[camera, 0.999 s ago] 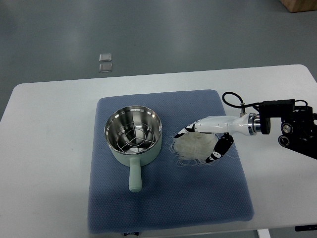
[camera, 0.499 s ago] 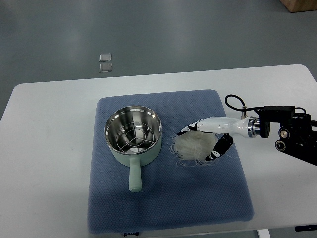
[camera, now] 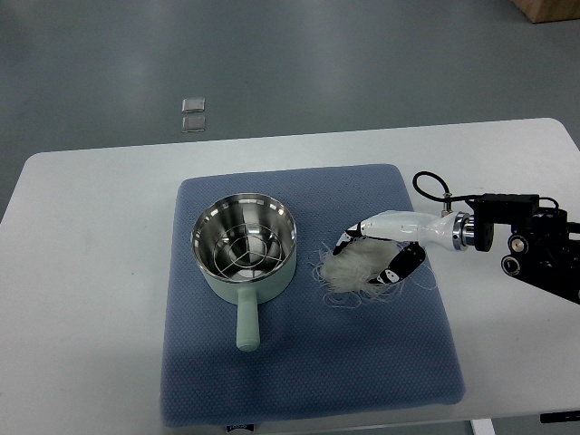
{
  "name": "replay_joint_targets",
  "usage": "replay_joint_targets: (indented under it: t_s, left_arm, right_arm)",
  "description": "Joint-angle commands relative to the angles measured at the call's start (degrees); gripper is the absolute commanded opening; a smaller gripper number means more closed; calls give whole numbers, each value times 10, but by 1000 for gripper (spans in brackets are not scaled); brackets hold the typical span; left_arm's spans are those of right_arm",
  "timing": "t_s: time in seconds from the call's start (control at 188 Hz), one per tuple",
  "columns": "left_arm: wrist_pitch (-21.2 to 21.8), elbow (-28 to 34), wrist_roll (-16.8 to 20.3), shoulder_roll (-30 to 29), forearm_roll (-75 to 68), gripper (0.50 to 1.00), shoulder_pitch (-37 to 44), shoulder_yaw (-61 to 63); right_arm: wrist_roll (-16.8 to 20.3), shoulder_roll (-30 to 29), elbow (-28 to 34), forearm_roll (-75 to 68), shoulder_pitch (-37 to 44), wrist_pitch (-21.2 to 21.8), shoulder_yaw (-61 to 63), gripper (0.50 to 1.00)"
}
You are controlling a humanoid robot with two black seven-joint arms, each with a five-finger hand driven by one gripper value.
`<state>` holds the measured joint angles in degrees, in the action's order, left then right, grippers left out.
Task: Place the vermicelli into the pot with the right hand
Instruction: 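Close the right hand fingers around the vermicelli bundle, then lift the vermicelli with the right hand and carry it over the pot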
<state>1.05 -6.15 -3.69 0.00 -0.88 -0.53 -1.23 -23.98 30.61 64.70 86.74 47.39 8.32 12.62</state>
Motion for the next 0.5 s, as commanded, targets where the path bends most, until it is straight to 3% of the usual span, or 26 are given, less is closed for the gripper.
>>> replay_joint_targets:
  t_s: [0.0,0.08,0.494]
  left_arm:
    - [0,0,0,0,0,1000,0,0]
    - [0,0,0,0,0,1000,0,0]
    - [0,0,0,0,0,1000,0,0]
  right_arm:
    - [0,-1,0,0,0,0,0,590]
    - [-1,-1,0,-2,0,0,1,572]
    - [-1,0,0,-25,2,-6,86,582]
